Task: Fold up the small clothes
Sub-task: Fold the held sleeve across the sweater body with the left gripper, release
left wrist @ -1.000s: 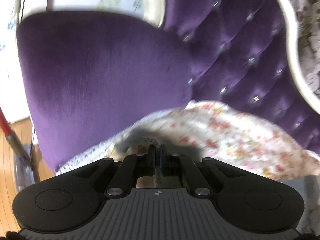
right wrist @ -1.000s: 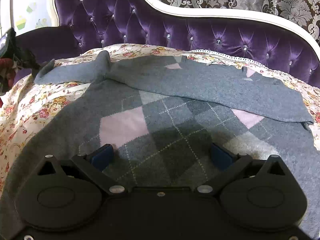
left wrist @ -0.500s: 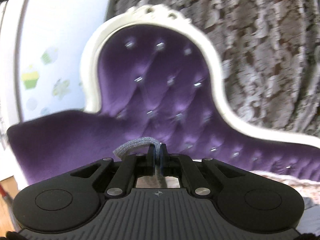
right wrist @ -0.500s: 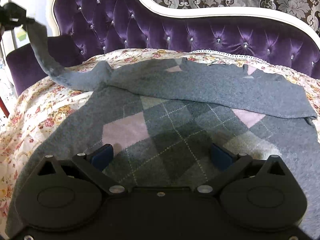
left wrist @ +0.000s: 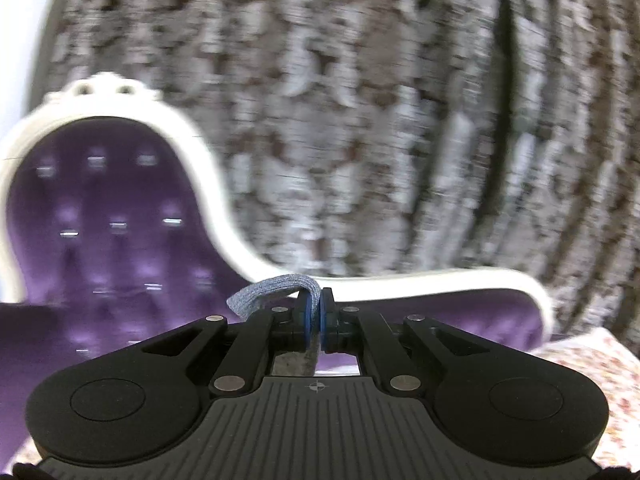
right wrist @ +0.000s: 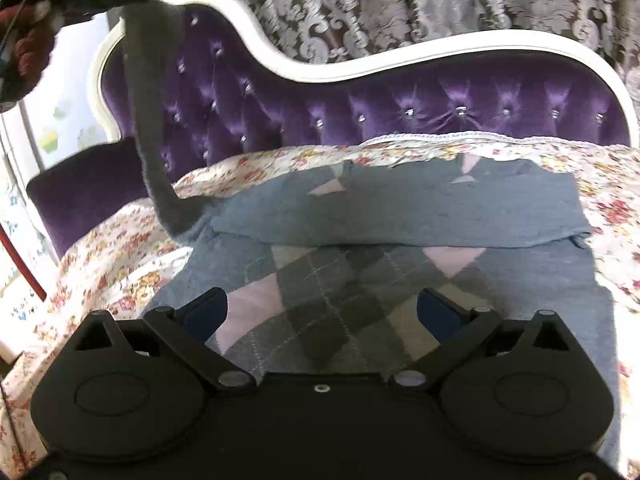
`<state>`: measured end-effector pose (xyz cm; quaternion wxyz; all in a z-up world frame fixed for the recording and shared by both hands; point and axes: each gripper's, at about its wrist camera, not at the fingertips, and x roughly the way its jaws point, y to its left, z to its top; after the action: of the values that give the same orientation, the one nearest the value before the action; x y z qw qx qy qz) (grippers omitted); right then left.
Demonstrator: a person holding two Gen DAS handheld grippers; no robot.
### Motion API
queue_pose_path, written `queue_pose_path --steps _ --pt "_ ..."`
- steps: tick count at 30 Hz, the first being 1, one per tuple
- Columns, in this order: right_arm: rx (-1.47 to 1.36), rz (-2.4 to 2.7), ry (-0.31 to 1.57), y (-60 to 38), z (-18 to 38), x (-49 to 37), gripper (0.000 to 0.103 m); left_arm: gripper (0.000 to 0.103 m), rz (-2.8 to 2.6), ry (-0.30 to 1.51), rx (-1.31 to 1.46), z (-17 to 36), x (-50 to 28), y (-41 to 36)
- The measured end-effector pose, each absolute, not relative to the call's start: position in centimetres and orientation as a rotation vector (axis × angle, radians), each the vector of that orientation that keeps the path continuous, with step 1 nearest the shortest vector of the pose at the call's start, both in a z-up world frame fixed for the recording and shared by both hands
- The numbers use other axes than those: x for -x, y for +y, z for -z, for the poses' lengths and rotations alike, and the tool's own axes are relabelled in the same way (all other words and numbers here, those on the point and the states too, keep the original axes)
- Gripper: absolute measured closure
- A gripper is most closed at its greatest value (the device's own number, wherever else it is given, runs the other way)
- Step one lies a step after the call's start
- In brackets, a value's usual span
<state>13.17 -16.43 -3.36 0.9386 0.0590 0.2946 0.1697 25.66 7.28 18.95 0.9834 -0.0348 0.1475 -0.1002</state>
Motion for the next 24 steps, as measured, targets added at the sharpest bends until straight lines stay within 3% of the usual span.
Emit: queue_pose_path --steps 15,17,19,20,22,24 --pt "-0.281 -0.239 0.612 -23.2 4.0 -11.1 0.002 0.097 0.431 0.544 0.075 -5.2 -28.4 -11.0" --pt "-0.291 -0.228 0.616 -23.6 4.1 -11.0 0.002 0.09 0.459 0.589 0.081 -3.5 -28.3 -11.8" --pt "-0.295 -0.221 0.62 -23.8 4.2 -11.0 0.002 0.067 0.498 0.618 0.091 -3.0 -28.3 -12.2" --pt "-0.296 -0.218 0.621 -23.9 4.2 -11.0 0.002 0.062 0.514 0.618 0.101 -2.8 -28.1 -12.3" --pt "-0.298 -0.216 0.623 -23.9 4.3 -11.1 0.002 0.042 0.545 0.607 0.109 -2.7 -27.7 -12.4" --pt "-0.301 -0.217 0.627 -23.8 4.4 -11.3 0.002 0.035 0.586 0.591 0.105 -3.1 -27.1 -12.5"
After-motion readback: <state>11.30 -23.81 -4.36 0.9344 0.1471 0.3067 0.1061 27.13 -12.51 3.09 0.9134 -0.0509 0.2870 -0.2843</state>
